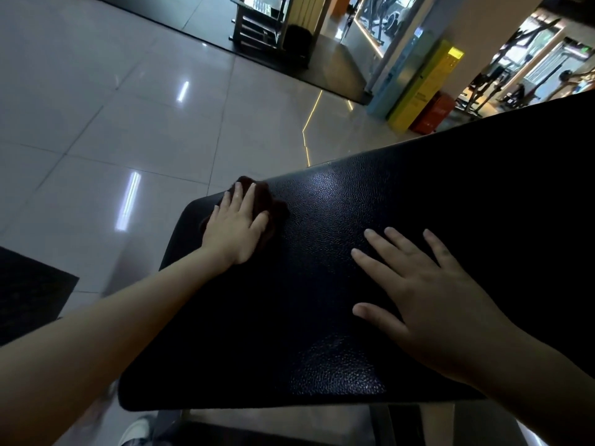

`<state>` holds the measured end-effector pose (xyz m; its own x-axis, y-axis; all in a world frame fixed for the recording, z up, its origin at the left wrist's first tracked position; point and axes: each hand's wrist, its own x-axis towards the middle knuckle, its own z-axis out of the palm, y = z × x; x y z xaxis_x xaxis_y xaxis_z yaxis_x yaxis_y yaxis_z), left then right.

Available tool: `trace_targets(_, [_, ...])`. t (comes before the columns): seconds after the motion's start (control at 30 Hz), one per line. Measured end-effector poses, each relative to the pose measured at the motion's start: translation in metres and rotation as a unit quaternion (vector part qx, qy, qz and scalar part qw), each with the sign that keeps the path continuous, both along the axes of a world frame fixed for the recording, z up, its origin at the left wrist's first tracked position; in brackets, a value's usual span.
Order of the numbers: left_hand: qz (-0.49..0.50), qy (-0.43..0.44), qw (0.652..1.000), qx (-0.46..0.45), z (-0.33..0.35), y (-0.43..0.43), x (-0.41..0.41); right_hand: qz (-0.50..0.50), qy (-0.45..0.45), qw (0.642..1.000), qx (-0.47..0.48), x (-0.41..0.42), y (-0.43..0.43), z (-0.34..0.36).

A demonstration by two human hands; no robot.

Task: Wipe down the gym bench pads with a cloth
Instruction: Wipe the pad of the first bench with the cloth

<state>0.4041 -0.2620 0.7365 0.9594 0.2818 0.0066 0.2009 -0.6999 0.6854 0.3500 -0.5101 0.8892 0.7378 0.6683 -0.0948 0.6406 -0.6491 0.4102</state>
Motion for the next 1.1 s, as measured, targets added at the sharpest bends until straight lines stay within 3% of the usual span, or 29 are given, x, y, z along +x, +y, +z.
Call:
trace_targets(0.13, [0.065, -0.022, 0.997, -0.037, 0.004, -0.013, 0.006, 0.005, -0.003, 1.0, 0.003, 0.002, -0.001, -0.001])
trace_targets(0.37, [0.077, 0.038, 0.994, -0.063, 0.037, -0.04, 0.034, 0.005, 0.001, 1.0, -0.006, -0.001, -0.001, 0.0])
trace_targets(0.6, [-0.034, -0.023, 0.996, -0.084, 0.115, -0.108, 0.076, 0.007, -0.011, 1.0, -0.001, -0.004, -0.001, 0.001])
trace_targets(0.87, [-0.176, -0.116, 0.978, -0.008, 0.09, -0.082, 0.072, -0.029, 0.058, 0.998, -0.026, -0.011, 0.001, 0.01])
trace_targets(1.1, [-0.143, -0.064, 0.987, 0.018, 0.084, -0.067, 0.096, -0.056, 0.1, 0.993, -0.043, -0.018, -0.003, 0.027])
